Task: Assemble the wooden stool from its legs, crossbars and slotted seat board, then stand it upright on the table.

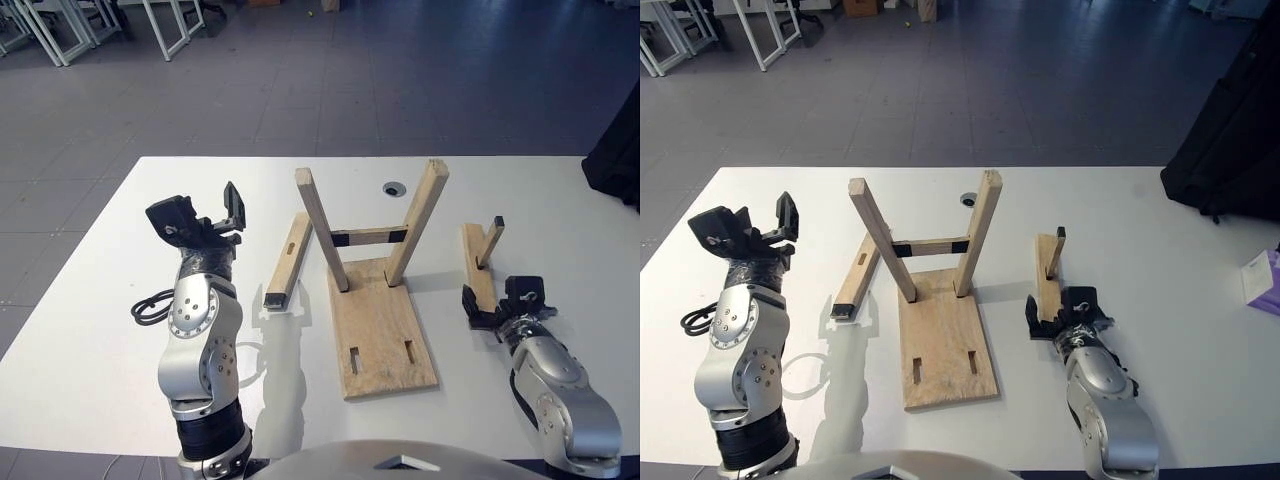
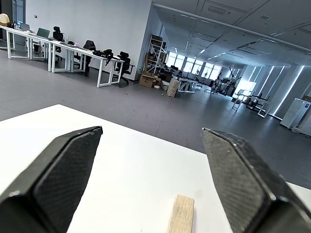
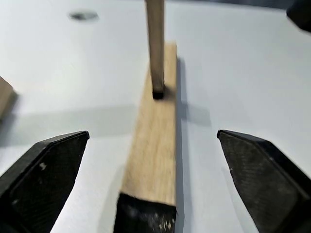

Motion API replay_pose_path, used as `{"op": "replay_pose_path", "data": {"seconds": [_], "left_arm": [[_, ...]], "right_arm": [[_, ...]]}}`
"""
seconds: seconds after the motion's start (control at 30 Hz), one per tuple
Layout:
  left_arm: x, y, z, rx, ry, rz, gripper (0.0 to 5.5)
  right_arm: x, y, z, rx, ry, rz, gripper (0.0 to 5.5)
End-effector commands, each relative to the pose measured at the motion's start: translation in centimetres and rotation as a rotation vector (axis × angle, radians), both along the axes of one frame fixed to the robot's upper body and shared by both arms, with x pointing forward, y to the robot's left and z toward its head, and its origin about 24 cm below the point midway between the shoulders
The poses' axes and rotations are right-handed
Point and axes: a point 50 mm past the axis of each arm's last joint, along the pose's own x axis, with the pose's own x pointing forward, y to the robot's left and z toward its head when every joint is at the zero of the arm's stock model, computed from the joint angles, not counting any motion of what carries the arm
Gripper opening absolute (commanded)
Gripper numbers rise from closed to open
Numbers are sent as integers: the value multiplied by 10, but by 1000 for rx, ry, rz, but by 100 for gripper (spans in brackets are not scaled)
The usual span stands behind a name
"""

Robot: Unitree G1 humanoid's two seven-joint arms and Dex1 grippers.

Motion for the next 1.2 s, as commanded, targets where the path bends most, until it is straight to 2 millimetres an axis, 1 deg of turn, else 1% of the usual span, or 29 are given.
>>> {"op": "replay_pose_path", "data": {"seconds": [0.03,0.13,0.3,0.37,0.4,0.5,0.57,0.6,0.7,0.77,0.83,0.87,0.9,0.93,0.97,1.0,1.03,1.07,1.1,1.2], "left_arm": [[3,0,0,8,14,-8,376],[3,0,0,8,18,-12,376],[4,-1,1,5,23,-11,376],[3,-1,0,3,27,-9,376],[3,-1,-1,3,31,-11,376],[4,-4,-5,-1,59,-27,376],[4,-6,-9,-30,96,-34,376],[5,-7,-11,-44,117,-36,376],[9,-3,-7,-109,135,-71,376],[14,-2,8,-150,93,-163,376],[18,-2,32,-177,9,-306,376],[18,-3,45,-206,-51,-423,376],[16,-3,54,-240,-93,-533,376],[12,-3,60,-260,-121,-653,376],[7,-6,65,-277,-137,-805,397],[2,-7,69,-301,-143,-932,411],[-3,-10,74,-357,-163,-1070,426],[-7,-10,78,-419,-182,-1172,446],[-8,-9,83,-481,-207,-1248,449],[-5,-9,90,-670,-231,-1405,449]], "right_arm": [[-10,0,-25,-2,106,-14,487],[-16,1,-35,-32,157,-4,442],[-14,-4,-43,-72,182,-9,340],[-12,-7,-45,-68,186,-26,299],[-10,-9,-47,-60,189,-39,290],[-4,-15,-51,-34,190,-75,237],[4,-20,-48,-7,165,-100,206],[8,-22,-46,11,150,-113,203],[28,-28,-25,62,49,-130,203],[44,-33,3,90,-76,-138,203],[68,-34,57,107,-300,-105,203],[79,-31,91,126,-423,-64,203],[84,-26,116,149,-511,-21,203],[87,-16,138,204,-586,63,203],[87,-3,156,316,-637,185,203],[84,9,169,414,-669,301,203],[79,22,181,534,-684,455,203],[73,32,187,609,-677,584,203],[66,43,192,671,-651,736,203],[49,67,199,807,-541,1075,203]]}}
